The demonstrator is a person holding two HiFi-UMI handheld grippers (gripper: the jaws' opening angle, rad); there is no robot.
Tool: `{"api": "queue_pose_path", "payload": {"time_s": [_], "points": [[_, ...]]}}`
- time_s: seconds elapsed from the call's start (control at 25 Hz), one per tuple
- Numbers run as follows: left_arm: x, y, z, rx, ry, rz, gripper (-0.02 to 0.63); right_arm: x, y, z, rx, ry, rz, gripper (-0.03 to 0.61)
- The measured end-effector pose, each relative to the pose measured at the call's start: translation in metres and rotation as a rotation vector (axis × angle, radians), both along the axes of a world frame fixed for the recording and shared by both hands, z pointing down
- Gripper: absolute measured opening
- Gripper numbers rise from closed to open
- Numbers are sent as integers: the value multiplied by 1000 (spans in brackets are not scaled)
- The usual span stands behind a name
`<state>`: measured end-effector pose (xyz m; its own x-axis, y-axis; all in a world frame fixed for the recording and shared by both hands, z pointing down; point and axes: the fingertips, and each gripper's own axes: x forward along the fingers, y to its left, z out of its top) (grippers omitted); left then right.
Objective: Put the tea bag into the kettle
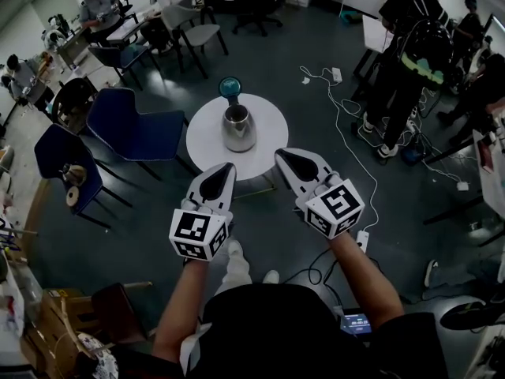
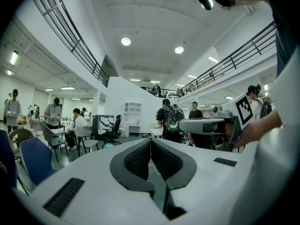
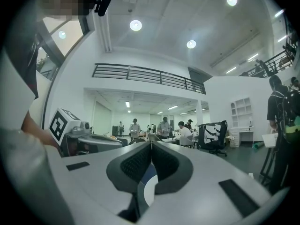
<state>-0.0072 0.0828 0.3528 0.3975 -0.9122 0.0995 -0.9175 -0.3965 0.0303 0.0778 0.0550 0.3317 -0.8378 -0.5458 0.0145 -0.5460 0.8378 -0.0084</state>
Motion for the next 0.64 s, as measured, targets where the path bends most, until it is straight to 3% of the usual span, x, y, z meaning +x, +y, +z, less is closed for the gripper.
{"api": "queue_pose_path", "payload": {"time_s": [0.64], "points": [[23,48,3,4,6,-13,17,30,44,2,6,-28,4,20]]}}
